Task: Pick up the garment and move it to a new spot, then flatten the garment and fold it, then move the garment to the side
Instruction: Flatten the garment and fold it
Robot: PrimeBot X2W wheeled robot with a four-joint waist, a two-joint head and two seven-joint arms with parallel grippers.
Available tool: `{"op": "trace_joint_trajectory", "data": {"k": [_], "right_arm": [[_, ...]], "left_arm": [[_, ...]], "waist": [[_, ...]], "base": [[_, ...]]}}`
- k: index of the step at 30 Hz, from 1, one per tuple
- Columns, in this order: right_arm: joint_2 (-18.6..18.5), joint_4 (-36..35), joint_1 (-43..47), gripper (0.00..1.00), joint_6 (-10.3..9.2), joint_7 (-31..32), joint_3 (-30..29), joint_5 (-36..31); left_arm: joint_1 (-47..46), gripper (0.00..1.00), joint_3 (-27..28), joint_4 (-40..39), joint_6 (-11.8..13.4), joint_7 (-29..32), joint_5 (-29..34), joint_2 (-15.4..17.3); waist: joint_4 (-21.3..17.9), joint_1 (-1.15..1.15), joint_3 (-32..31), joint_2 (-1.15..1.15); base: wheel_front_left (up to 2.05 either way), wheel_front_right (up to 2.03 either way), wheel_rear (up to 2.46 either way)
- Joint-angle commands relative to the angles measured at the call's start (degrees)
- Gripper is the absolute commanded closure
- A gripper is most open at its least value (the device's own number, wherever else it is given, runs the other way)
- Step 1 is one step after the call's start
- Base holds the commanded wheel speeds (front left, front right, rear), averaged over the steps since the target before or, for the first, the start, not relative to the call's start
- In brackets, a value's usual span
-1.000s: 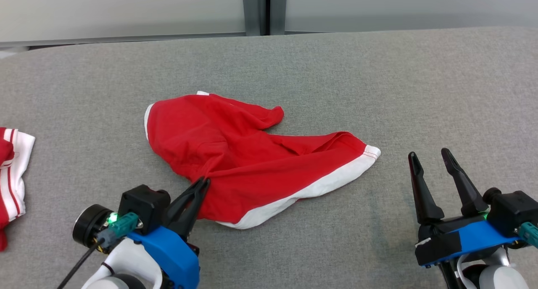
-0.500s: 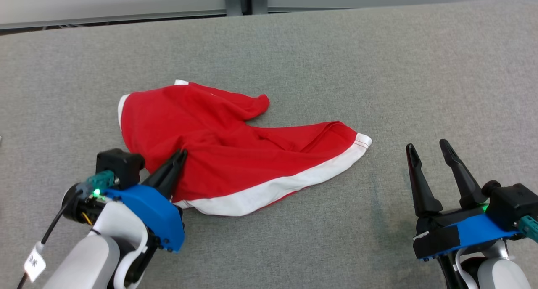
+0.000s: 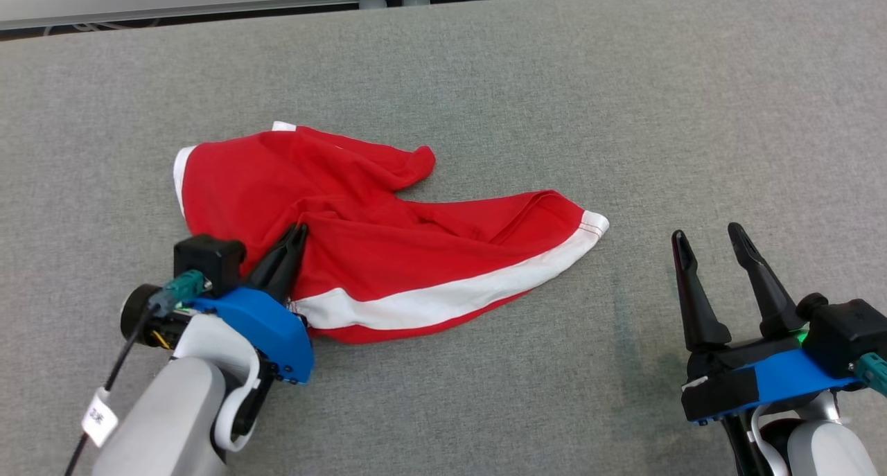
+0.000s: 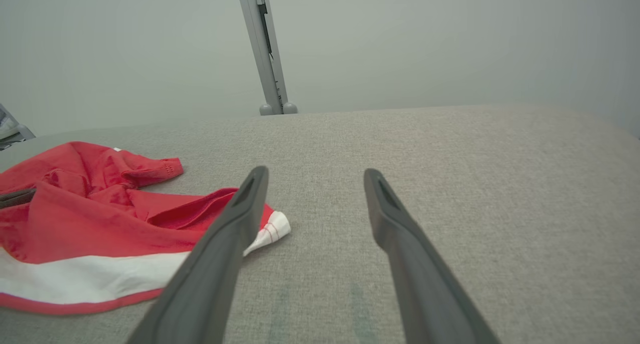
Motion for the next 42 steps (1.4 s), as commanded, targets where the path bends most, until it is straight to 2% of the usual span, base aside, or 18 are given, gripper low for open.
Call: {"op": "trace_joint_trajectory", "data": {"k": [1, 10, 15, 21, 24, 32, 42], "right_arm": [[0.06, 0.07, -0.66, 0.0, 0.03, -0.2, -0.13, -0.46], [-0.55, -0.21, -0.02, 0.0, 0.03, 0.9, 0.42, -1.29], [-0.84, -0.84, 0.48, 0.0, 0.03, 1.07, 0.32, -1.72], [-0.91, -1.66, 1.29, 0.0, 0.03, 1.77, 0.1, -1.89], [-1.06, -1.97, 1.91, 0.0, 0.03, 2.07, 0.21, -1.48], [-1.2, -2.47, 2.73, 0.0, 0.03, 2.84, 0.41, -0.94], [-1.07, -2.71, 2.79, 0.0, 0.03, 3.1, 0.22, -0.74]], "left_arm": [[-0.64, 0.0, -0.13, 0.5, -0.08, -0.69, 0.18, -0.25], [0.91, 0.0, 0.25, 2.36, 0.17, -13.15, 2.25, -2.27], [2.38, 0.0, 2.63, 0.33, 2.59, -17.43, 3.35, -2.21], [6.76, 0.0, 7.87, -5.61, 6.88, -18.62, 5.79, -1.34], [9.95, 0.0, 10.41, -8.85, 8.03, -18.64, 6.63, -1.06], [16.5, 0.0, 12.11, -12.85, 9.28, -18.53, 8.24, 0.45], [17.61, 0.0, 11.6, -14.87, 9.99, -17.73, 8.24, 1.02]], "waist": [[0.2, -0.01, -0.13, -0.01], [2.31, -0.01, -2.27, -0.01], [3.5, -0.01, -3.99, -0.01], [4.21, -0.01, -5.97, -0.01], [4.39, -0.01, -6.83, -0.01], [4.45, -0.01, -7.99, -0.01], [4.47, -0.01, -7.93, -0.01]], "base": [[0.0, 0.0, 0.0], [0.0, 0.0, 0.0], [0.0, 0.0, 0.0], [0.0, 0.0, 0.0], [0.0, 0.0, 0.0], [0.0, 0.0, 0.0], [0.0, 0.0, 0.0]]}}
